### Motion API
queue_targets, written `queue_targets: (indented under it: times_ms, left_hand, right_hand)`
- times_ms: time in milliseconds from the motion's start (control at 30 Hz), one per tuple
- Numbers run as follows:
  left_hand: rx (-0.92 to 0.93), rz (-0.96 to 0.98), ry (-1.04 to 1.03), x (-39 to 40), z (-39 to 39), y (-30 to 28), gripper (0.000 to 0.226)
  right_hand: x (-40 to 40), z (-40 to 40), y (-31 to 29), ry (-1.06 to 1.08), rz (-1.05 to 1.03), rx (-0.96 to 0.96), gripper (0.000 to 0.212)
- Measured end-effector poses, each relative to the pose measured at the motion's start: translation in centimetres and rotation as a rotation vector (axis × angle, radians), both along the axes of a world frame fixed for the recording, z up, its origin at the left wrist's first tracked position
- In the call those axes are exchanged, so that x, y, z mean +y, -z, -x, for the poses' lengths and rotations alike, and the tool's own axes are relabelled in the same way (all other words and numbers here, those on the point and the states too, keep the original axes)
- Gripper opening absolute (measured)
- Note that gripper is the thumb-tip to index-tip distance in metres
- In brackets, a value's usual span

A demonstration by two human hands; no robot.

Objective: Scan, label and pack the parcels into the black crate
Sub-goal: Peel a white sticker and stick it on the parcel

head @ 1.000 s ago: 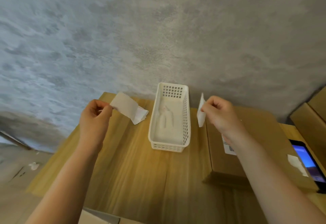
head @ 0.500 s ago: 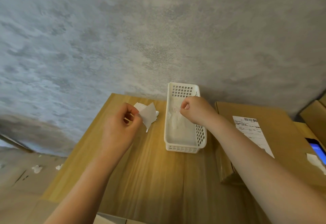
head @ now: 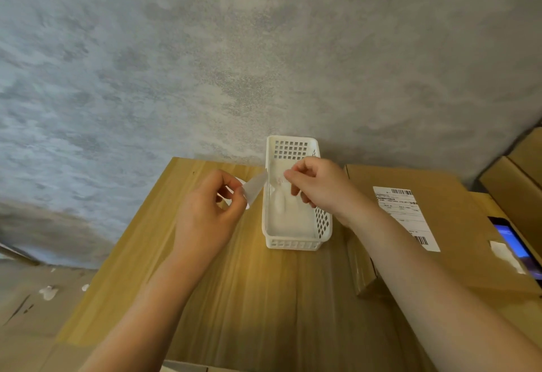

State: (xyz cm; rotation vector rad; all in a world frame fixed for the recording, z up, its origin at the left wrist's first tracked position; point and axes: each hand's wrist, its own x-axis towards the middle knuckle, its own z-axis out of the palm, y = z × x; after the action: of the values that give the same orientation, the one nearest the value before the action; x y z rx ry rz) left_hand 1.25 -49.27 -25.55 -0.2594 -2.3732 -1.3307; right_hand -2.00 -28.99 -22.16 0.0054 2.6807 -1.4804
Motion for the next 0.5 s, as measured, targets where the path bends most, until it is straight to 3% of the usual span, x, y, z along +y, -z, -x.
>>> queue_targets:
  times_ms: [167, 333, 500]
  left_hand:
    - [0.246, 0.234, 0.068, 1.8, -0.1, 0.5, 0.010]
    - [0.367, 0.438, 0.167, 4.5, -0.2, 0.9, 0.010]
    - [0.331, 0.347, 0.240, 7.3, -0.7, 0.7, 0.020]
  right_hand:
    - [-0.6, -2.8, -0.7, -0.034, 0.236, -0.128, 0.047]
    - [2.0, -3.9, -0.2, 0.019, 0.241, -0.088, 0.023]
    - [6.0, -5.1, -0.3, 0.043, 0.074, -0.019, 0.015]
